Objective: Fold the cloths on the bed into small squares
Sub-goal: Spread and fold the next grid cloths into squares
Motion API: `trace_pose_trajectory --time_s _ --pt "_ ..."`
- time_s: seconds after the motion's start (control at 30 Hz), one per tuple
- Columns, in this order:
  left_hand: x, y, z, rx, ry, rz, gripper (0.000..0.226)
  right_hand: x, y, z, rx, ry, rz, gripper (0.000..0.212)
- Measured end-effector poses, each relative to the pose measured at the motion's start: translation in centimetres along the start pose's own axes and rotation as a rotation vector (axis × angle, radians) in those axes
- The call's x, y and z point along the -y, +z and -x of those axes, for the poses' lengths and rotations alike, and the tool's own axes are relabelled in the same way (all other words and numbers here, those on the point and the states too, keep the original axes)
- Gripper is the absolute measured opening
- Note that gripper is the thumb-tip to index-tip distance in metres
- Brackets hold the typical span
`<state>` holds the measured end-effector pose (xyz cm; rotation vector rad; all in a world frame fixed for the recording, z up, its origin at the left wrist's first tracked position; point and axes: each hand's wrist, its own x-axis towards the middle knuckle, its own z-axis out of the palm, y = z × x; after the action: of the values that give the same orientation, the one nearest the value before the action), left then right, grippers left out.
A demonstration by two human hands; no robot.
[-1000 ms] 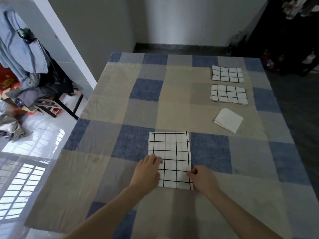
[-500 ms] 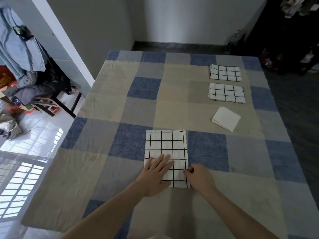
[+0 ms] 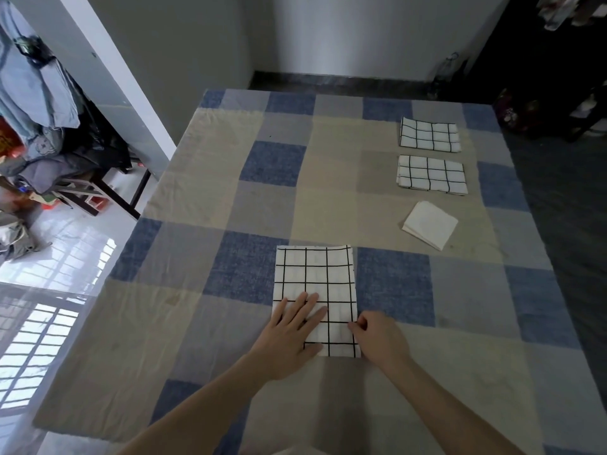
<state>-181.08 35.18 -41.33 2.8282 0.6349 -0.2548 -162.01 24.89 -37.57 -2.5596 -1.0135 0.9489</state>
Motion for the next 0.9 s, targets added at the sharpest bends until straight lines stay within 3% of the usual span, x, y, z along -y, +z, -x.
trace_pose_trajectory --time_s 0.13,0.37,0.5,0.6,0.7,0.83,0.9 --pt "0.4 0.1 0.0 0.023 0.026 -0.018 0.064 0.1 -0.1 -0.2 0.018 -0.001 0.009 0.03" --pt "0.4 -0.1 -0.1 0.032 0.04 -0.016 0.08 0.0 -0.2 -0.5 0.038 0.009 0.011 0.028" --pt "0.4 -0.2 -0.3 0.056 0.026 0.003 0.082 1.1 -0.5 0.1 0.049 0.003 0.207 0.023" --pt "0.3 -0.4 -0.4 0.064 0.022 0.015 0.081 3.9 -0.6 1.1 -0.194 -0.143 0.298 0.021" --pt "0.4 -0.3 -0.4 0.11 0.054 0.022 0.072 7.3 1.0 1.6 -0.389 -0.469 0.095 0.033" --pt "0.7 0.1 -0.6 0.148 0.114 -0.111 0.063 7.6 4.8 0.5 -0.225 -0.602 0.06 0.05" --pt "0.3 -0.3 -0.7 0.163 0.055 -0.063 0.075 5.8 6.3 -0.6 -0.168 -0.597 0.155 0.055"
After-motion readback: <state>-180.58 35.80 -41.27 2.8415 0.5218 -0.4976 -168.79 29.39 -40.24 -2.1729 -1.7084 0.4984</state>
